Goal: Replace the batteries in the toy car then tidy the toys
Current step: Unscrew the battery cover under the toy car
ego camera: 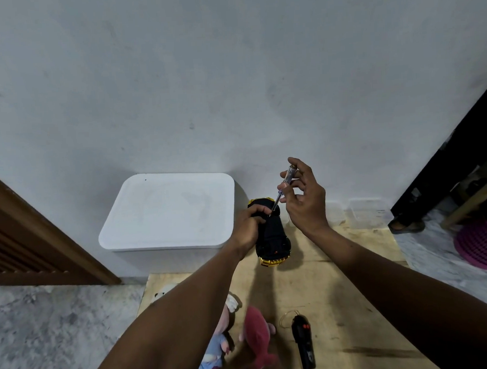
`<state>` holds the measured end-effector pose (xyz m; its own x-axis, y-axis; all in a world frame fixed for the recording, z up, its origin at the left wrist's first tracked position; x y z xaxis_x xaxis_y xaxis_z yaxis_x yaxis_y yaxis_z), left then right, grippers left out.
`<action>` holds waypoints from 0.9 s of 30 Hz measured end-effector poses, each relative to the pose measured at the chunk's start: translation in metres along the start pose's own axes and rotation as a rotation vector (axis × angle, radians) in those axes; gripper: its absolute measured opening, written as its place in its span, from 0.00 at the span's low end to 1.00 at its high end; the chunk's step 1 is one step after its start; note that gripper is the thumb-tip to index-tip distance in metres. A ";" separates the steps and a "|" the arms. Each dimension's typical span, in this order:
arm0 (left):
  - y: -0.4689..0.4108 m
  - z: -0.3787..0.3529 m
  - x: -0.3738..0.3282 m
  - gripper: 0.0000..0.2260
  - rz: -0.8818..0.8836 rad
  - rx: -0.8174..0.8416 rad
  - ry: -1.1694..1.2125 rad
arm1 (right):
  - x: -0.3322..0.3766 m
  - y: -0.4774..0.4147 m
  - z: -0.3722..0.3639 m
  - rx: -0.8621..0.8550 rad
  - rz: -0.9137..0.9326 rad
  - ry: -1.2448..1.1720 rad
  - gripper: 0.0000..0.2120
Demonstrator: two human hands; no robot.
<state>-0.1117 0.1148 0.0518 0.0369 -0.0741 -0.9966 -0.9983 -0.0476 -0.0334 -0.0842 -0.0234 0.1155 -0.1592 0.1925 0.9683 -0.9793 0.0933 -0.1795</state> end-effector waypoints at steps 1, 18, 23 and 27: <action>0.000 0.000 0.000 0.14 0.004 0.000 -0.004 | 0.000 0.000 0.000 -0.001 -0.002 -0.004 0.24; 0.005 0.000 -0.003 0.14 0.003 -0.002 0.004 | 0.001 0.004 0.000 0.034 0.042 0.048 0.22; 0.006 -0.002 -0.007 0.14 0.009 -0.004 0.043 | -0.002 0.001 0.002 -0.019 0.059 0.048 0.22; 0.005 -0.002 -0.008 0.14 0.014 -0.011 0.015 | -0.003 0.001 0.001 -0.006 0.049 0.060 0.23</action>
<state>-0.1173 0.1134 0.0593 0.0232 -0.0901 -0.9957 -0.9982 -0.0571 -0.0181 -0.0846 -0.0246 0.1129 -0.1989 0.2550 0.9463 -0.9698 0.0880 -0.2275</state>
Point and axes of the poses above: each hand's wrist, its own y-axis away from the middle knuckle, its own z-axis out of the back of the hand, x = y × z, the point moved 4 cm from there along -y, towards the middle knuckle, and after that the axes turned 15 degrees about -z, right-handed, at the moved point
